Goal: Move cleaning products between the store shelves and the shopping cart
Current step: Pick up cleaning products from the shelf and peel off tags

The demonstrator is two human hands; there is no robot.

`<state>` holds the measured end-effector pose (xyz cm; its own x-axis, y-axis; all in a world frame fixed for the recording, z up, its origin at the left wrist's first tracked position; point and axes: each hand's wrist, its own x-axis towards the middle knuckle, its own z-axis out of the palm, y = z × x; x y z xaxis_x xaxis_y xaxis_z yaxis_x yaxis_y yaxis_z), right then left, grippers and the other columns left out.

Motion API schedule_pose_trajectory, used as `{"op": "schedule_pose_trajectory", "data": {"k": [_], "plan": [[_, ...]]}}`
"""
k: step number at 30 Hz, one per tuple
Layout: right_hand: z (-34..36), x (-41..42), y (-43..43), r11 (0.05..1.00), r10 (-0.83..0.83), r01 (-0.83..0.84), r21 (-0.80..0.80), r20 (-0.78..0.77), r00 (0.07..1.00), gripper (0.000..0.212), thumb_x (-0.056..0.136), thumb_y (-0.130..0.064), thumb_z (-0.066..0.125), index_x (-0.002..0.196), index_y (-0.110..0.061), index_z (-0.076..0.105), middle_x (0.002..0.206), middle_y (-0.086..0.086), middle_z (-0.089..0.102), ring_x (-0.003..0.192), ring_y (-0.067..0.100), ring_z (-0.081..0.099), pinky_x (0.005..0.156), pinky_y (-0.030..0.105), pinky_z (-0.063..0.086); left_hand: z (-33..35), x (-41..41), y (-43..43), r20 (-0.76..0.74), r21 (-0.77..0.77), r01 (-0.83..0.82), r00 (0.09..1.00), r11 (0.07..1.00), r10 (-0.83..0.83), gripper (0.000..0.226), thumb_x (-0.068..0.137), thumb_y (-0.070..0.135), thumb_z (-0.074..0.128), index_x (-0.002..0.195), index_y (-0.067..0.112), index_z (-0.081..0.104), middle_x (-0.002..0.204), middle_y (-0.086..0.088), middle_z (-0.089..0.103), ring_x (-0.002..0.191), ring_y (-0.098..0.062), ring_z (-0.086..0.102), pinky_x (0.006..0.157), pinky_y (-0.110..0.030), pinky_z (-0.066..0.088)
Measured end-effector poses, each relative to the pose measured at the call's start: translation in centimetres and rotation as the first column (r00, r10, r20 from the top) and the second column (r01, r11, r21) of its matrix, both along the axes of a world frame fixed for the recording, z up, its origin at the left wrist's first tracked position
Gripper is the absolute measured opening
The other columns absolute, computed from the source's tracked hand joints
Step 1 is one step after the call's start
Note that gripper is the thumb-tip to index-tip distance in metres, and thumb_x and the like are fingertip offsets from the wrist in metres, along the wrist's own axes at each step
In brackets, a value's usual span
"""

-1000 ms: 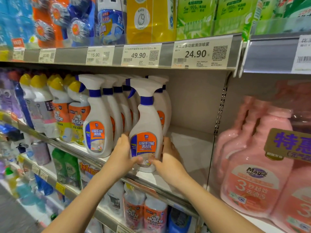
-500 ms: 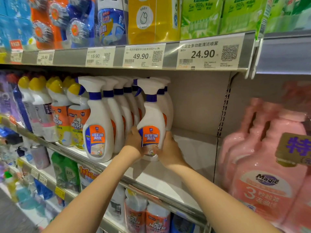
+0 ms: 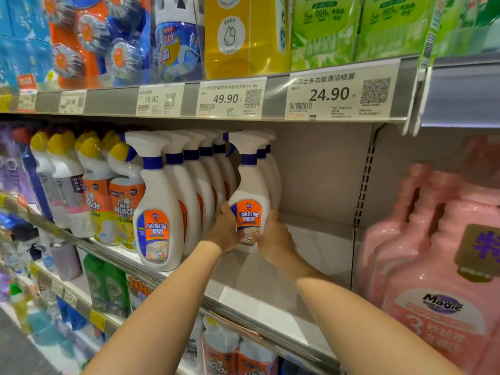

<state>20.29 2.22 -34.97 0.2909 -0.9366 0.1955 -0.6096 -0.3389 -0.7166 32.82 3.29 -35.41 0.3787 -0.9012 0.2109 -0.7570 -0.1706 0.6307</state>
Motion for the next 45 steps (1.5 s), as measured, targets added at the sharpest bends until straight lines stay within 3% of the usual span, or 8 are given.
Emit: {"op": "schedule_pose_trajectory", "data": {"k": [13,18,22,27,29,34,39,45], "plan": [[-0.4,-0.1,-0.1,0.999,-0.015,0.012,0.041,0.069,0.998,0.055,0.091,-0.031,0.067,0.135,-0.012,0.040,0.129,0.012,0.058,0.113,0.029,0.060,0.090,0.034,0.048,-1.9,0.1,-0.7,-0.064,-0.040,-0.031,0.998,0.999,0.028,0.078,0.091,0.020,0.065,0.150,0.006,0.015,0.139,-0.010,0.050,0.120,-0.027,0.054,0.098,-0.035,0.045],[0.2,-1.5,2.8,0.982,-0.026,-0.017,0.188,0.222,0.975,0.059,0.093,-0.026,0.066,0.142,-0.013,0.035,0.134,0.007,0.056,0.120,0.026,0.056,0.090,0.028,0.045,-1.9,-0.2,0.7,-0.007,0.077,-0.068,0.998,0.995,0.069,0.046,0.096,0.024,0.055,0.138,0.010,0.040,0.129,-0.011,0.058,0.113,-0.027,0.057,0.090,-0.030,0.045],[0.9,-2.7,5.4,0.972,-0.022,-0.037,0.231,0.245,0.969,0.050,0.096,-0.027,0.059,0.141,-0.019,0.039,0.131,0.004,0.059,0.112,0.023,0.058,0.075,0.021,0.038,0.2,-3.5,3.7,-0.197,0.005,-0.056,0.979,0.998,0.056,0.031,0.097,0.016,0.054,0.127,0.009,0.051,0.122,-0.005,0.060,0.109,-0.023,0.056,0.086,-0.027,0.041],[-0.1,-6.7,9.6,0.969,0.050,-0.147,0.200,0.423,0.905,0.020,0.095,-0.017,0.057,0.113,-0.024,0.060,0.106,-0.008,0.065,0.087,0.001,0.058,0.069,0.009,0.044,2.0,-9.6,10.4,-0.426,-0.228,0.064,0.891,0.972,-0.159,0.028,0.096,0.011,0.053,0.124,0.017,0.056,0.109,0.003,0.060,0.097,-0.008,0.057,0.069,-0.010,0.042],[-0.6,-8.9,11.4,0.976,0.109,-0.187,0.114,0.488,0.866,0.026,0.093,-0.006,0.056,0.104,-0.028,0.060,0.097,-0.012,0.066,0.084,-0.006,0.061,0.070,0.006,0.046,2.4,-11.6,12.5,-0.455,-0.302,0.120,0.854,0.946,-0.254,0.021,0.096,0.012,0.053,0.113,0.022,0.060,0.101,0.007,0.064,0.092,0.000,0.060,0.065,-0.006,0.044],[-1.4,-15.8,14.8,0.994,0.092,-0.107,-0.010,0.593,0.800,0.026,0.089,-0.002,0.057,0.103,-0.020,0.068,0.097,-0.001,0.072,0.090,0.012,0.068,0.082,0.029,0.056,1.8,-16.6,14.9,-0.493,-0.450,0.321,0.689,0.833,-0.532,0.013,0.093,0.005,0.060,0.096,0.016,0.067,0.086,0.002,0.074,0.076,-0.004,0.068,0.066,-0.014,0.051],[-1.9,-22.8,17.3,0.999,-0.013,0.033,-0.015,0.702,0.712,0.009,0.087,-0.009,0.064,0.089,-0.015,0.070,0.080,0.006,0.072,0.073,0.011,0.065,0.069,0.022,0.052,0.6,-22.6,15.3,-0.501,-0.502,0.485,0.512,0.716,-0.698,0.020,0.076,0.019,0.059,0.092,0.013,0.069,0.085,-0.002,0.073,0.072,-0.007,0.067,0.062,-0.018,0.052],[-2.4,-29.7,19.4,0.982,-0.133,0.189,0.006,0.731,0.669,0.016,0.091,-0.001,0.064,0.080,-0.012,0.069,0.075,0.011,0.070,0.070,0.014,0.066,0.065,0.020,0.051,-0.4,-29.2,15.3,-0.491,-0.472,0.633,0.389,0.613,-0.780,0.018,0.078,0.023,0.061,0.091,0.019,0.072,0.090,0.001,0.074,0.083,-0.012,0.070,0.070,-0.018,0.052]]}}
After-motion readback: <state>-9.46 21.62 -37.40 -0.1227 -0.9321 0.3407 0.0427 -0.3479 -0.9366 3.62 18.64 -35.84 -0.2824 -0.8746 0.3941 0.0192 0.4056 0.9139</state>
